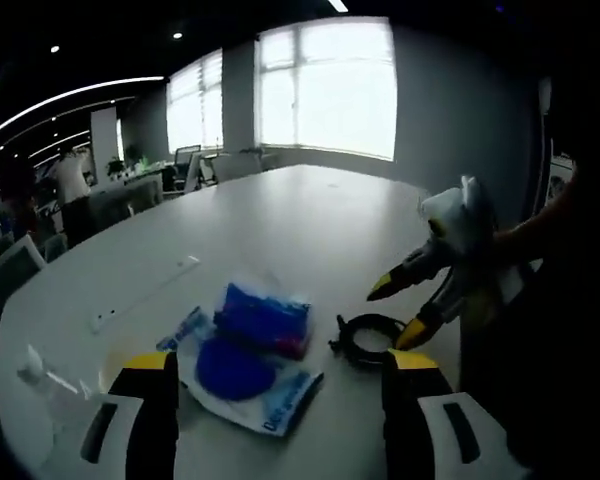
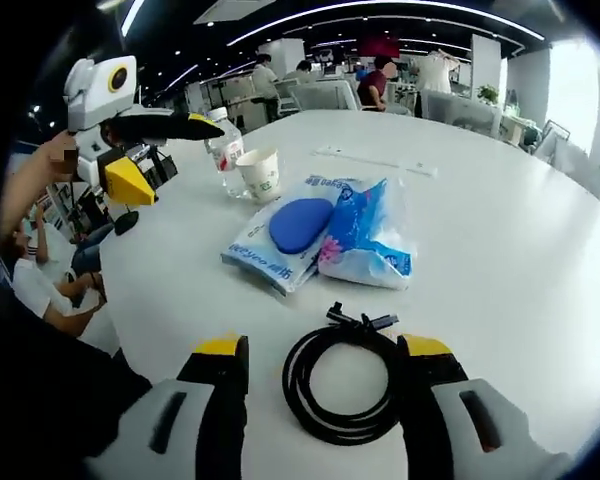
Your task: Arrange the tabletop items into an orderly group along one side of the table until the central work area is clear of visible clutter.
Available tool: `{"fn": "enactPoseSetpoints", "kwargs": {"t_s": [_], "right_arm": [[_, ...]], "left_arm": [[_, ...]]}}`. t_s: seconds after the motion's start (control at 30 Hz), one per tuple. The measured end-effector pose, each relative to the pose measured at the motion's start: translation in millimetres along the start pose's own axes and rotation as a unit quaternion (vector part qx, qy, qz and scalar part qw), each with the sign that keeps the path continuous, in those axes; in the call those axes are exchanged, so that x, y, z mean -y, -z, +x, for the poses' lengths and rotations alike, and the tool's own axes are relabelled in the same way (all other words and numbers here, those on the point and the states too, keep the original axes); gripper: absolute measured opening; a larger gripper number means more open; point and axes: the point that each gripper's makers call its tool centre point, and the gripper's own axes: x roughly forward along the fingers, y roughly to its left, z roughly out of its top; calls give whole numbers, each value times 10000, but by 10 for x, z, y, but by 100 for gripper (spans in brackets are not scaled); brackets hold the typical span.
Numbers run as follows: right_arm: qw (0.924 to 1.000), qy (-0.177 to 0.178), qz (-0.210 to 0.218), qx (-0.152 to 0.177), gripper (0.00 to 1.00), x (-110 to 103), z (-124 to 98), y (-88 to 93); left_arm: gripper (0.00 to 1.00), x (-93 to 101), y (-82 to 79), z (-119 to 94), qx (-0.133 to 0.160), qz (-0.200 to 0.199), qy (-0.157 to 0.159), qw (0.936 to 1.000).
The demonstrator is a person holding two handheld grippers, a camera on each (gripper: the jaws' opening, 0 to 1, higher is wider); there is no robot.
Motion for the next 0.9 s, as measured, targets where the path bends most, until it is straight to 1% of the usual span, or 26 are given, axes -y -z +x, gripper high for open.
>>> {"fn": "enactPoseSetpoints", "kwargs": {"t_s": [0.07,0.2,0.3,0.47,0.63,0.77,0.9], "right_arm": [[10000,69,38,35,65,22,-3,-3],[9997,140,155,88,69,20,-20,-8],[9994,168,270,164,73,22,-32,-28],[9989,253,343,196,78,56,-36,-41],[9974,363,540,318,81,115,-52,-86],[9963,475,609,372,83,153,-67,-108],[9949,536,748,408,83,176,-73,-117]], "left_arm": [[81,-16,-35,43,-40,104,40,9999],[81,-75,-122,150,-93,311,187,9993],[81,-86,-180,216,-195,611,344,9973],[81,-137,-245,286,-337,824,442,9950],[80,-228,-315,351,-460,953,562,9928],[78,-300,-408,421,-503,1086,613,9909],[77,-333,-495,499,-492,1186,664,9895]]}}
